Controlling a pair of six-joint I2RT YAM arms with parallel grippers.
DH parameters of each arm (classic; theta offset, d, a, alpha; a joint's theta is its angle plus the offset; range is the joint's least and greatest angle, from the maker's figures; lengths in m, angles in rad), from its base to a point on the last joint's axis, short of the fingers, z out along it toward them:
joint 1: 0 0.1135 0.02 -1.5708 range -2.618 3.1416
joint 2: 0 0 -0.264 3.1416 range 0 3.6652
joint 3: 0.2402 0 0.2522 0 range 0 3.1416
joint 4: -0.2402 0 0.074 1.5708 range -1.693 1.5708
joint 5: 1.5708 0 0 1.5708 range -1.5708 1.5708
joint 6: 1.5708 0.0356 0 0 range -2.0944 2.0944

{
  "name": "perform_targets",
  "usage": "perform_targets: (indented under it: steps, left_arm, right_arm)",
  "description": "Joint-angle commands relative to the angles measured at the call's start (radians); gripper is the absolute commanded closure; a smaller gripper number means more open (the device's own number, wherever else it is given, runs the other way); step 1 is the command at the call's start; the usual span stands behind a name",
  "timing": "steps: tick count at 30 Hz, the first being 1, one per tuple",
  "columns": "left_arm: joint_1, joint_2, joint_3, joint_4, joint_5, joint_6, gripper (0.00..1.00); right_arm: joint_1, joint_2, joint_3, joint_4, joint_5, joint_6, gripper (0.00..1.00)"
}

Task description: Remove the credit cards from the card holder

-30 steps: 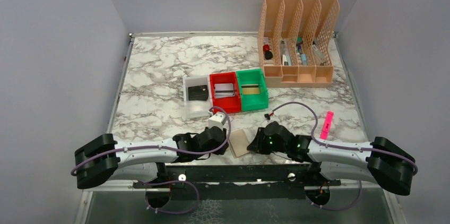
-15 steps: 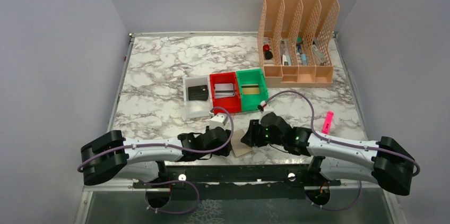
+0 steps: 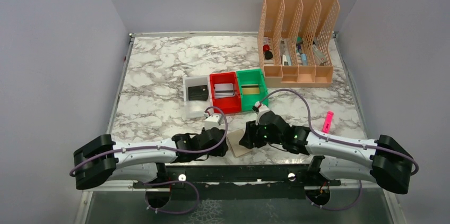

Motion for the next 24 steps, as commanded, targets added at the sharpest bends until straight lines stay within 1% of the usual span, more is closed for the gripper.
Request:
perform_targets:
  steps: [1, 5, 13, 18, 22, 24]
  left_arm:
    - [-0.003, -0.053, -0.047, -0.014, -0.023, -0.027, 0.51]
    - [-0.003, -0.04, -0.064, 0.049, -0.008, -0.026, 0.55]
    - [-0.002, 0.006, -0.058, 0.075, -0.01, -0.033, 0.58]
    - [-0.003, -0.002, -0.069, 0.12, 0.001, -0.025, 0.65]
    - [-0.003, -0.003, -0.06, 0.077, -0.023, -0.035, 0.73]
    - [-0.002, -0.014, -0.061, 0.062, -0.028, -0.038, 0.78]
  right_arm:
    - [0.0, 0.024, 0.039, -0.007, -0.028, -0.036, 0.49]
    - [0.0, 0.052, 0.053, 0.002, -0.034, -0.032, 0.48]
    - [0.0, 0.084, 0.062, 0.017, -0.061, -0.036, 0.49]
    - [0.0, 0.092, 0.06, 0.027, -0.071, -0.034, 0.49]
    - [0.0, 0.098, 0.066, 0.028, -0.081, -0.038, 0.49]
    - [-0.001, 0.1, 0.068, 0.031, -0.095, -0.049, 0.49]
